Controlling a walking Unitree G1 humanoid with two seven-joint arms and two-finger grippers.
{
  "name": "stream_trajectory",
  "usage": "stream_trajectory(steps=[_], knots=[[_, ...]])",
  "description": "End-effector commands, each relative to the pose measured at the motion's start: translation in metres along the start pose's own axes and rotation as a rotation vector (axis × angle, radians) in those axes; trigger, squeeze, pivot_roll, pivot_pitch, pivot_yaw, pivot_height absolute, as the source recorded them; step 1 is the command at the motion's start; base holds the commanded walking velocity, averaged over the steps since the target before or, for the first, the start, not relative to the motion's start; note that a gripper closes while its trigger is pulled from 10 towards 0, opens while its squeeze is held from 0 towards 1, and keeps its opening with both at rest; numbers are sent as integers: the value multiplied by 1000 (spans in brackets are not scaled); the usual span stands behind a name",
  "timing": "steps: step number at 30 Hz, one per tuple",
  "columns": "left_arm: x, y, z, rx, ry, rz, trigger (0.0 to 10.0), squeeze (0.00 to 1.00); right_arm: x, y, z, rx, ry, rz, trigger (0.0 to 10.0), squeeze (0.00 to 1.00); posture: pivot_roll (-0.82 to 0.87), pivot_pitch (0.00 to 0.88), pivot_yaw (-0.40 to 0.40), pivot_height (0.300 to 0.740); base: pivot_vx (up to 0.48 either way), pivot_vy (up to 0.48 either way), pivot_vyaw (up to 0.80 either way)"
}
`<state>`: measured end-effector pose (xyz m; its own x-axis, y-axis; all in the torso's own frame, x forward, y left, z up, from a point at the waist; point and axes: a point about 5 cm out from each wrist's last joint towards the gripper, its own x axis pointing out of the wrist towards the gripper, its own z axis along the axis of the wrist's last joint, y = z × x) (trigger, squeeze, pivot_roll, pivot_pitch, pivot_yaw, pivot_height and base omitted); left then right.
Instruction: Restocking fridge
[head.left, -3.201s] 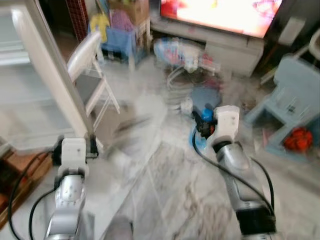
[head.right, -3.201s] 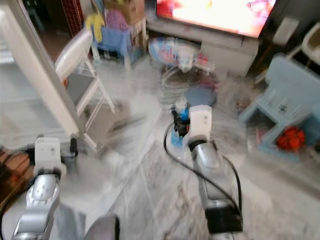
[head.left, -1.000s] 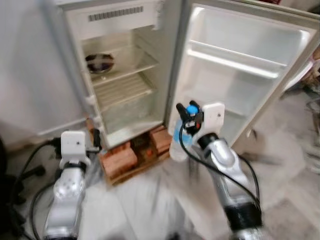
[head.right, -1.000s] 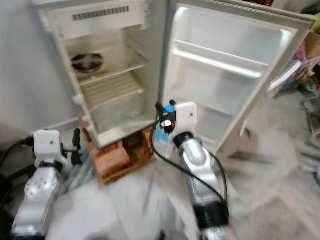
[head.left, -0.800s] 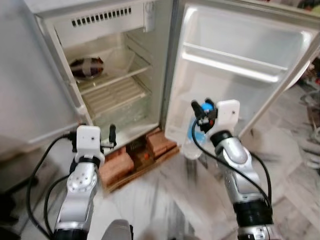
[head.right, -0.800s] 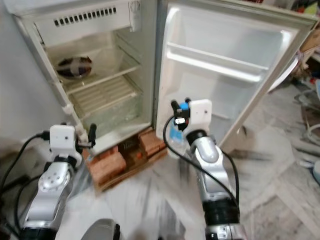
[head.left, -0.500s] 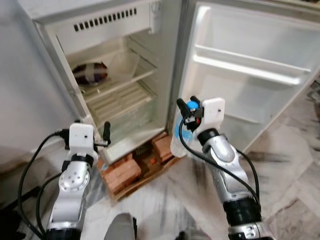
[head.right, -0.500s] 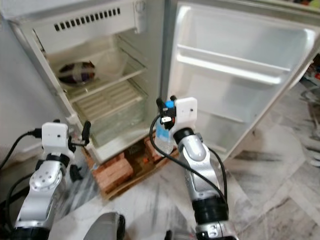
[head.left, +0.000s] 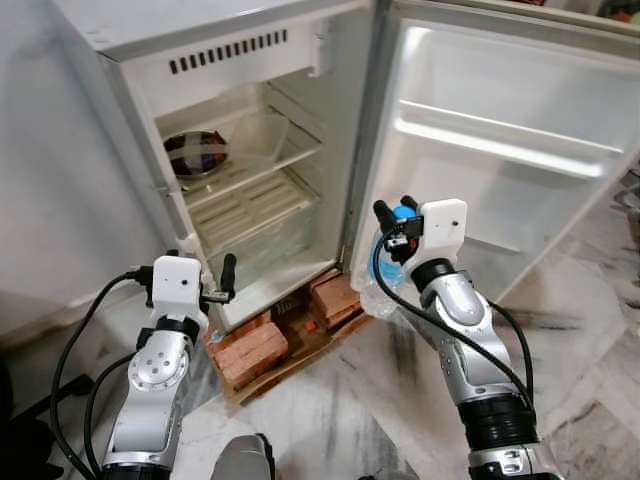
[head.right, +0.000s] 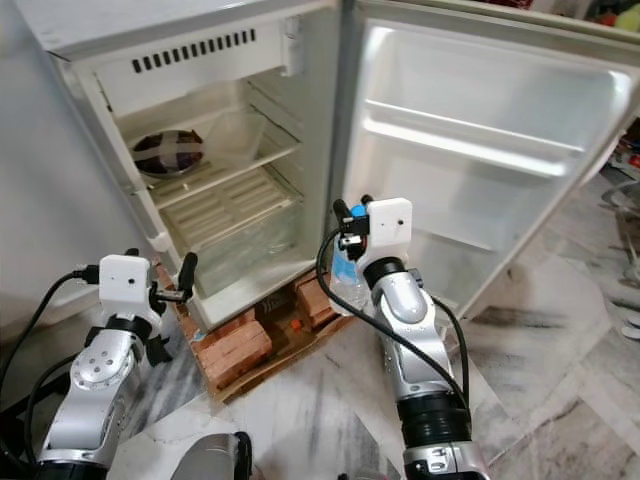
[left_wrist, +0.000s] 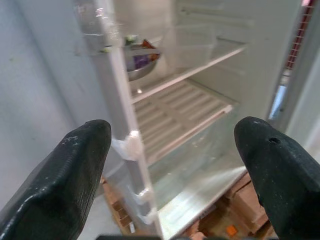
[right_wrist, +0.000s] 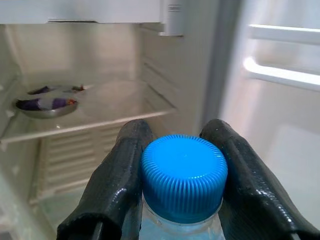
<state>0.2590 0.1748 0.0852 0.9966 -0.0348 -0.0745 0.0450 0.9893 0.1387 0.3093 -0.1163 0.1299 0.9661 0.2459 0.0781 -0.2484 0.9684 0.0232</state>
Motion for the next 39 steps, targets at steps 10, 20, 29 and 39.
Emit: stream_trajectory(steps=[10, 20, 29, 39], knots=[[-3, -8, 0, -1, 1, -32, 10000, 0, 2, -2, 6, -17, -32, -18, 10000, 0, 130, 91, -40, 740, 184, 0, 0], [-5, -13, 2, -23, -10, -92, 10000, 0, 1, -3, 4, -19, -20, -31, 10000, 0, 127, 96, -40, 740, 49, 0, -253], [-7, -16, 3, -13, -13, -104, 10000, 0, 1, -3, 4, -20, -19, -34, 10000, 0, 126, 97, -40, 740, 350, 0, -610], [-7, -17, 4, -38, -19, -105, 10000, 0, 1, -3, 3, -24, -18, -32, 10000, 0, 126, 98, -42, 740, 224, 0, -107]])
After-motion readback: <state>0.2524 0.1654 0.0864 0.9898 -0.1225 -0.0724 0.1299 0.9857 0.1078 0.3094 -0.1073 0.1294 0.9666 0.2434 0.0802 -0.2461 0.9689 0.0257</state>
